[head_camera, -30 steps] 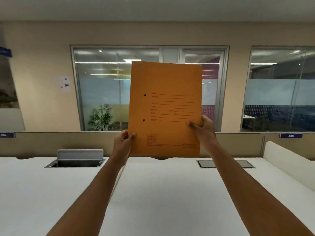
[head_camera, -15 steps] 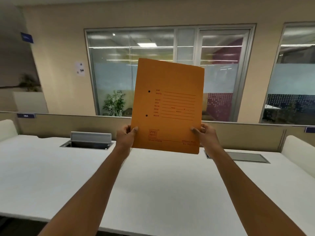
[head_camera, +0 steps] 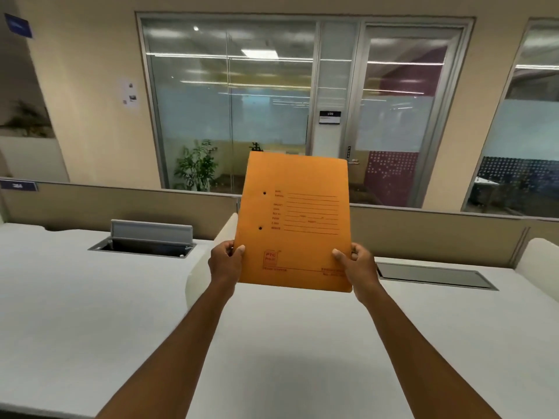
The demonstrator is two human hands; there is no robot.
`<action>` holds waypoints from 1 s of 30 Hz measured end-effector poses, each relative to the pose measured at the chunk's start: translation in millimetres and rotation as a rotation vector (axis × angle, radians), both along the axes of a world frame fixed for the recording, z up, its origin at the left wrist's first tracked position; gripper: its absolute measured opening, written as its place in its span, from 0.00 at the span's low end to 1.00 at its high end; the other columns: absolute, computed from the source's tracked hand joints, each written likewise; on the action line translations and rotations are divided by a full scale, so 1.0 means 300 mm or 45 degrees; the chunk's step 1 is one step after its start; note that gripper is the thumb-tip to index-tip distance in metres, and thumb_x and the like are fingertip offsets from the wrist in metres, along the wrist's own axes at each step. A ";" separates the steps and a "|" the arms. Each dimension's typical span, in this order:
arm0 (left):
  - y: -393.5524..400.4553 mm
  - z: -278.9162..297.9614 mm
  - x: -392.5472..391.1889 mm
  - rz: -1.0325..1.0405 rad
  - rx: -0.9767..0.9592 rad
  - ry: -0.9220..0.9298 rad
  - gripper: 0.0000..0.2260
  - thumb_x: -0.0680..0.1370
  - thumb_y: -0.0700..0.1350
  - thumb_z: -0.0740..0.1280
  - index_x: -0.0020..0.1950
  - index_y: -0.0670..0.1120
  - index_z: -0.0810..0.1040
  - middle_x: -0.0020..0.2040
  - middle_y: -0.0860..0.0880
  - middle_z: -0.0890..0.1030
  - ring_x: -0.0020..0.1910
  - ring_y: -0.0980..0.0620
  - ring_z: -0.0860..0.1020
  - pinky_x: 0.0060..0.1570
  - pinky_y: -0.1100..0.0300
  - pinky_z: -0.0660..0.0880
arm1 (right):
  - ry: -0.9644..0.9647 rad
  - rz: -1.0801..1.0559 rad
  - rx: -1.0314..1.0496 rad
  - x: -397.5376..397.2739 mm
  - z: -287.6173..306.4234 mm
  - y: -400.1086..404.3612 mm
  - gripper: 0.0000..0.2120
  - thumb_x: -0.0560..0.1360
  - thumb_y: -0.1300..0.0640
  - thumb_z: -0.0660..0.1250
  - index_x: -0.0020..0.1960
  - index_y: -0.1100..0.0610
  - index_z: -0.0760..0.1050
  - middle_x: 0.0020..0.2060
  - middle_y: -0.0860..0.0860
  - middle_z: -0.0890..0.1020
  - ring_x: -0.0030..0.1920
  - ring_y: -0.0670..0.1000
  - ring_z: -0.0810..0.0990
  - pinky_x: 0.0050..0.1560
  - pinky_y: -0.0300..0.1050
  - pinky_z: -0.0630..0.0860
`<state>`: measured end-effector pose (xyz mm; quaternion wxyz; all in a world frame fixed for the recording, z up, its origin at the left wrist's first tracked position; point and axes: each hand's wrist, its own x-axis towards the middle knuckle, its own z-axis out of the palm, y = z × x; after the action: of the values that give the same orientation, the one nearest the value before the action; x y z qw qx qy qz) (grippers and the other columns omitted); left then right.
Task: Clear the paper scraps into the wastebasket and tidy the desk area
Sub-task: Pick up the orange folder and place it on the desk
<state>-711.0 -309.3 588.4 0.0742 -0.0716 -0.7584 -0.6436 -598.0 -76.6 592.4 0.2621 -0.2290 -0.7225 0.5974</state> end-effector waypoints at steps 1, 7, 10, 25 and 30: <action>-0.002 -0.025 -0.026 0.002 -0.020 -0.020 0.13 0.82 0.48 0.62 0.62 0.42 0.75 0.62 0.41 0.79 0.51 0.47 0.76 0.58 0.45 0.75 | -0.018 -0.010 0.003 -0.028 -0.018 -0.003 0.23 0.76 0.50 0.68 0.68 0.56 0.68 0.63 0.56 0.77 0.58 0.60 0.78 0.60 0.64 0.76; 0.010 -0.181 -0.177 0.037 -0.119 -0.140 0.12 0.82 0.48 0.61 0.61 0.42 0.76 0.60 0.41 0.80 0.48 0.47 0.76 0.54 0.48 0.75 | -0.177 -0.022 -0.012 -0.179 -0.149 -0.003 0.21 0.77 0.49 0.66 0.67 0.55 0.68 0.63 0.56 0.77 0.57 0.59 0.78 0.60 0.62 0.76; 0.031 -0.249 -0.264 0.051 -0.154 -0.183 0.13 0.82 0.47 0.61 0.61 0.41 0.77 0.59 0.40 0.80 0.48 0.46 0.76 0.54 0.48 0.75 | -0.243 -0.035 -0.034 -0.267 -0.222 0.015 0.21 0.77 0.49 0.66 0.67 0.56 0.69 0.62 0.56 0.77 0.57 0.60 0.78 0.60 0.63 0.75; 0.175 -0.549 -0.881 0.146 -0.415 -0.399 0.06 0.77 0.36 0.65 0.48 0.36 0.81 0.48 0.38 0.83 0.44 0.41 0.77 0.46 0.55 0.70 | -0.530 -0.056 -0.213 -0.913 -0.630 0.155 0.21 0.77 0.51 0.67 0.66 0.58 0.71 0.62 0.57 0.78 0.57 0.61 0.78 0.60 0.62 0.76; 0.213 -0.659 -1.057 0.161 -0.560 -0.439 0.07 0.77 0.35 0.65 0.44 0.33 0.81 0.45 0.35 0.83 0.43 0.39 0.78 0.45 0.54 0.72 | -0.595 -0.045 -0.227 -1.092 -0.756 0.189 0.19 0.76 0.53 0.68 0.65 0.59 0.73 0.60 0.58 0.79 0.56 0.61 0.79 0.59 0.60 0.77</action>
<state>-1028.1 -245.2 390.7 -0.0331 0.0719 -0.8841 -0.4606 -925.6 -19.9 365.8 0.0769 -0.3957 -0.7039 0.5848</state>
